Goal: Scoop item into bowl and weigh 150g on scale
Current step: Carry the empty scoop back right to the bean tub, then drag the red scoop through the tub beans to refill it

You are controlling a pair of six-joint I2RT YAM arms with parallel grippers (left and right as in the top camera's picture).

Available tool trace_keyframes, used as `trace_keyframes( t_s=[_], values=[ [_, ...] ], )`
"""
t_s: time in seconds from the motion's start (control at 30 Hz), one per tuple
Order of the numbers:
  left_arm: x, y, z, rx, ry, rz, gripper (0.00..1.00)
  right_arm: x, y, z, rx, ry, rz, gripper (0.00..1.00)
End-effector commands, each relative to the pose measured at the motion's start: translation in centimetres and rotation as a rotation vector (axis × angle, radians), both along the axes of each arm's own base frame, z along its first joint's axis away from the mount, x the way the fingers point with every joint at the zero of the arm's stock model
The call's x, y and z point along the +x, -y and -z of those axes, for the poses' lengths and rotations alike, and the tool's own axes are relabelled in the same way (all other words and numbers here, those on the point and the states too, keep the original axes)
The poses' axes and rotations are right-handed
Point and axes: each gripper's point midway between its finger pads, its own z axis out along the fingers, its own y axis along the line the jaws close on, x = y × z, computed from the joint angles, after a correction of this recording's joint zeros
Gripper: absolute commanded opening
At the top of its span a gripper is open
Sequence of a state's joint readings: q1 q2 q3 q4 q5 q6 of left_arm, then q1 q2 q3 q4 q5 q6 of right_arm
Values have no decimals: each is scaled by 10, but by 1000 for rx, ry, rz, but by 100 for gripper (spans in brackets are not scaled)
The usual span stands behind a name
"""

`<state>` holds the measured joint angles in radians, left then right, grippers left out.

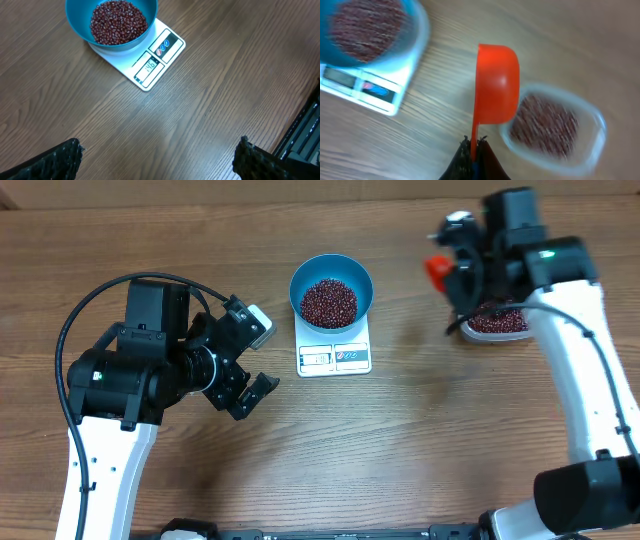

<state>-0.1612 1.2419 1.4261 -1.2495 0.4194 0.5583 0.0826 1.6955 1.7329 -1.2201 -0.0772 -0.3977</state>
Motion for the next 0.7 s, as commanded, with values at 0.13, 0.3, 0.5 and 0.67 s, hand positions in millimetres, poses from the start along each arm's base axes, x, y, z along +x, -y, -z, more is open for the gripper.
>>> trace_keyframes(
  t_s=[0.13,0.3,0.5,0.67],
  values=[
    [1,2,-5,-7,21,21,100,-3,73,43,3,-113,207,4],
    [1,2,-5,-7,20,21,100,-8,98,88,-30,-197,270,4],
    [1,1,-5,-7,20,21,99,9,118,115,-99,-171,309,4],
    [1,1,-5,-7,20,21,100,16,120,131,-110,-182,305,4]
  ],
)
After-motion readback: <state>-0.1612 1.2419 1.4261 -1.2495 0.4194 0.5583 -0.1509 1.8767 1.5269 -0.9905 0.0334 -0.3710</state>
